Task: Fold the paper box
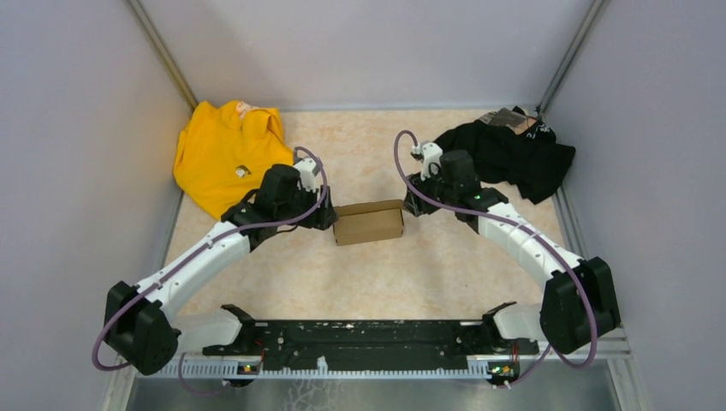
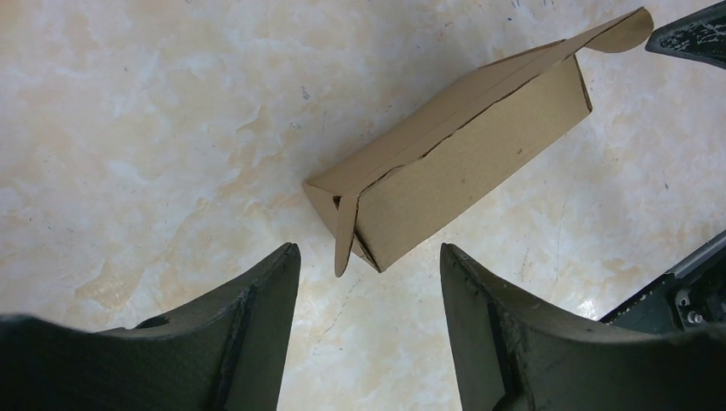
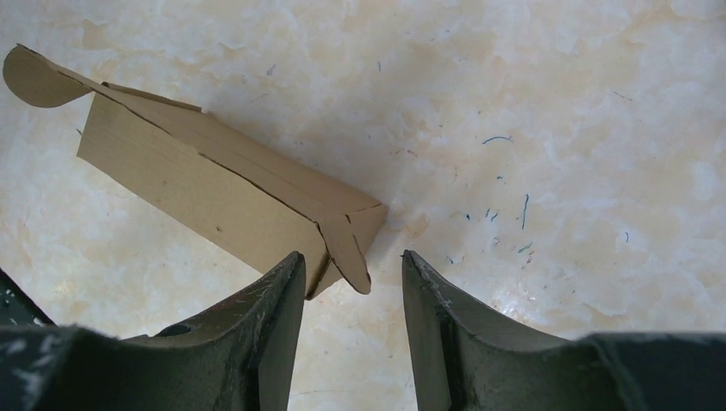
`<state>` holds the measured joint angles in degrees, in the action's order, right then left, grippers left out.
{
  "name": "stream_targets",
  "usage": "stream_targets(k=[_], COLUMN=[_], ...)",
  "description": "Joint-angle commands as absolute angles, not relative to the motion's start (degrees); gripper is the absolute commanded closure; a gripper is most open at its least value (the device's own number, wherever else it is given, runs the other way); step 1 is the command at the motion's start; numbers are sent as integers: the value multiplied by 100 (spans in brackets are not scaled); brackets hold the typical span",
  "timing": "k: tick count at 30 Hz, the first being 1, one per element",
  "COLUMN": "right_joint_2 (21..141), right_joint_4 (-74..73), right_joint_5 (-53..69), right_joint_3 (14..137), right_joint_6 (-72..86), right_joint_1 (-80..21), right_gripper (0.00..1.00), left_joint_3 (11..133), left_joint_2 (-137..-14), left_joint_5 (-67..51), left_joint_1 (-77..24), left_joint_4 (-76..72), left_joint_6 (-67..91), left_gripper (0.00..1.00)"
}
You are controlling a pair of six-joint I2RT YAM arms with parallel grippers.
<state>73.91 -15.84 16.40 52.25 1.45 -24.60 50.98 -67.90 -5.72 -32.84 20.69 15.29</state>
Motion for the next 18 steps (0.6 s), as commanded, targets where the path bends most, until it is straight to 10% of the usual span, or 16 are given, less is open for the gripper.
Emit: stream_targets(k=[1, 18], right_joint_2=[7403, 7535], right_joint_4=[-1358, -1437], right_joint_5=[1758, 1562], right_joint_3=[5524, 5640], right_joint_6=[53, 26], right_joint_1=[-2540, -2716], right_gripper=[55, 65], left_joint_3=[5243, 5299], left_joint_2=[-6823, -6920], left_joint_5=[-410, -334], left_joint_1=[-3350, -3360], left_joint_4=[2194, 2241], left_joint_6=[1411, 1371], left_gripper=[33, 48])
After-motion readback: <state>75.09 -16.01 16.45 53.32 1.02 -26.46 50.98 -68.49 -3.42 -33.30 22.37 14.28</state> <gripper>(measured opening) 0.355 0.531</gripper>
